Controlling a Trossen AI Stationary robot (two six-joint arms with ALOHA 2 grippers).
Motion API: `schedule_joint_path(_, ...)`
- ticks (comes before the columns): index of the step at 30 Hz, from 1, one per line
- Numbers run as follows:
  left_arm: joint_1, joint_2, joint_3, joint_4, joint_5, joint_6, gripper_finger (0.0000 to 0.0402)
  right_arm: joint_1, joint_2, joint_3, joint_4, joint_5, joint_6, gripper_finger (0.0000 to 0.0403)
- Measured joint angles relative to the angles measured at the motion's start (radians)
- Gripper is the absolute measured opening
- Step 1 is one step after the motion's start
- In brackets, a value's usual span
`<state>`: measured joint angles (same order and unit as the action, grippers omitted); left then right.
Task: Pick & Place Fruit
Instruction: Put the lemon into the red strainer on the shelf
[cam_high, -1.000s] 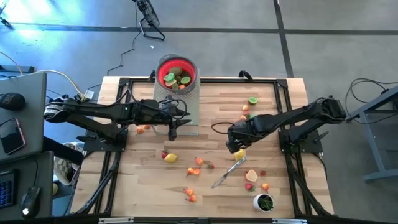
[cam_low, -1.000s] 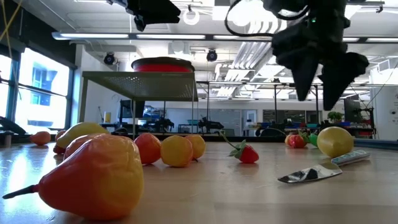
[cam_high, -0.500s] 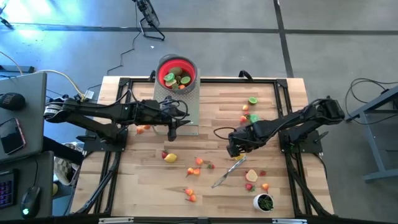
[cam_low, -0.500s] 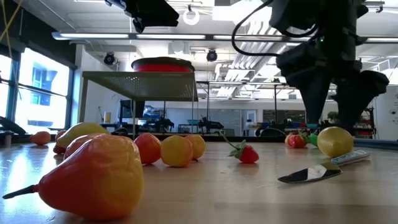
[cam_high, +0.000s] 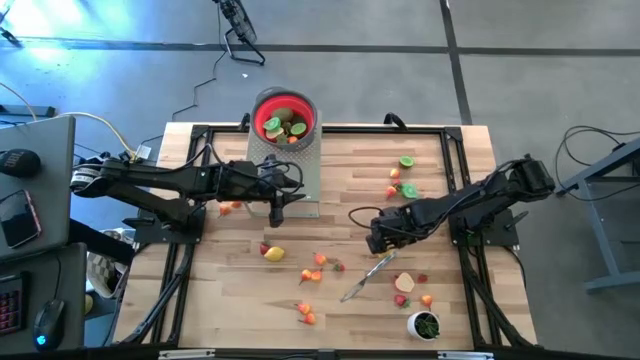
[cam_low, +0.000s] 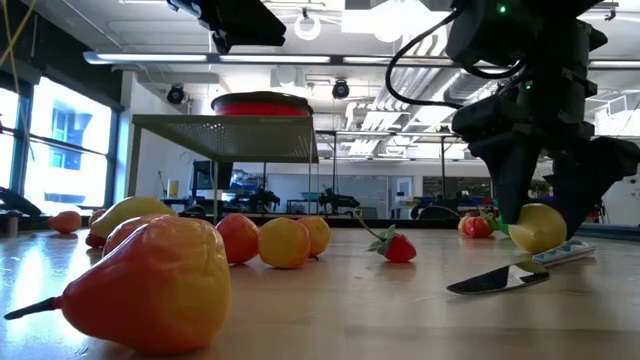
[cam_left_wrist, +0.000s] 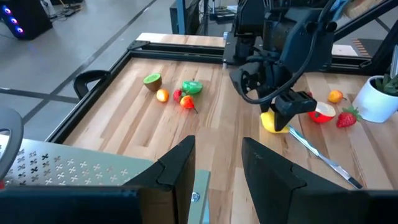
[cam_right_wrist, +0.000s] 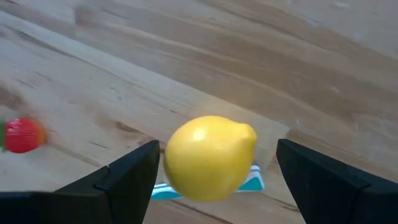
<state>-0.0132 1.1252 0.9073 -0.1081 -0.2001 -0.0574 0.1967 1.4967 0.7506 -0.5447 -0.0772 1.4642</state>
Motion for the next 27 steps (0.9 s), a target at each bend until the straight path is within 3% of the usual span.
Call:
schedule_joint_path(19,0.0,0.0,0.0,-0.008,0.0,-0.003,0.0126,-0.001,0.091,0.004,0.065,-0.021,-0.031,0.0316)
schedule_joint_path(27,0.0,0.0,0.0,-0.007,0.0,-0.003,0.0126,0.0,0.087,0.002,0.056,-0.022,-0.03,0.028)
